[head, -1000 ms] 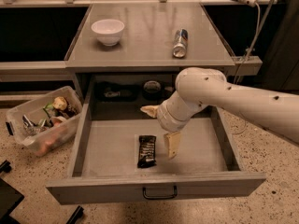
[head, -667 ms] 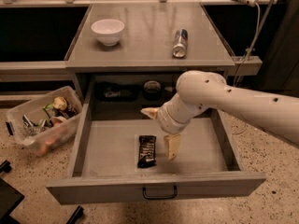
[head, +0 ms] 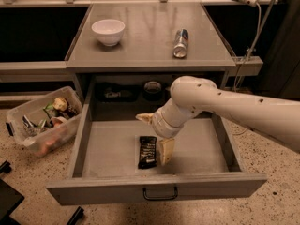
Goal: Pick rxbar chocolate from top drawer and place on counter
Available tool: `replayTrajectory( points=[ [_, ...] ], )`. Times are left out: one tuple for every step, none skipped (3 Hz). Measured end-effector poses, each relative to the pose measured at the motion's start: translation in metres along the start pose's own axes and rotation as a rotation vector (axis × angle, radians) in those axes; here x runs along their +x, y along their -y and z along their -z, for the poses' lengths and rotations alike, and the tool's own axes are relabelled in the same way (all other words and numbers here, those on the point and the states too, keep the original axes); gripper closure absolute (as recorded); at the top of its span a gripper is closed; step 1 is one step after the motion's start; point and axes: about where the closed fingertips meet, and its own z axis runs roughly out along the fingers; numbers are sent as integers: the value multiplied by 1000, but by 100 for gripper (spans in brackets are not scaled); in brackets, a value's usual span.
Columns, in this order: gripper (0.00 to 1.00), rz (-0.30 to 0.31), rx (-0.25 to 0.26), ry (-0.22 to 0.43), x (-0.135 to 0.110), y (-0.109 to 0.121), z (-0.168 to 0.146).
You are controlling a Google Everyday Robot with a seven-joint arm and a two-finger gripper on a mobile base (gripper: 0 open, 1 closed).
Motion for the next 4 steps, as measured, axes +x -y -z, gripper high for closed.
replayTrajectory(
  points=[
    [0, 12, -17, 8, -6, 1, -10],
    [0, 14, -67, 1, -10, -4, -17],
    [0, 0, -116, -5, -9, -10, -22],
    [0, -30, -129, 0, -4, -18, -27]
  ],
)
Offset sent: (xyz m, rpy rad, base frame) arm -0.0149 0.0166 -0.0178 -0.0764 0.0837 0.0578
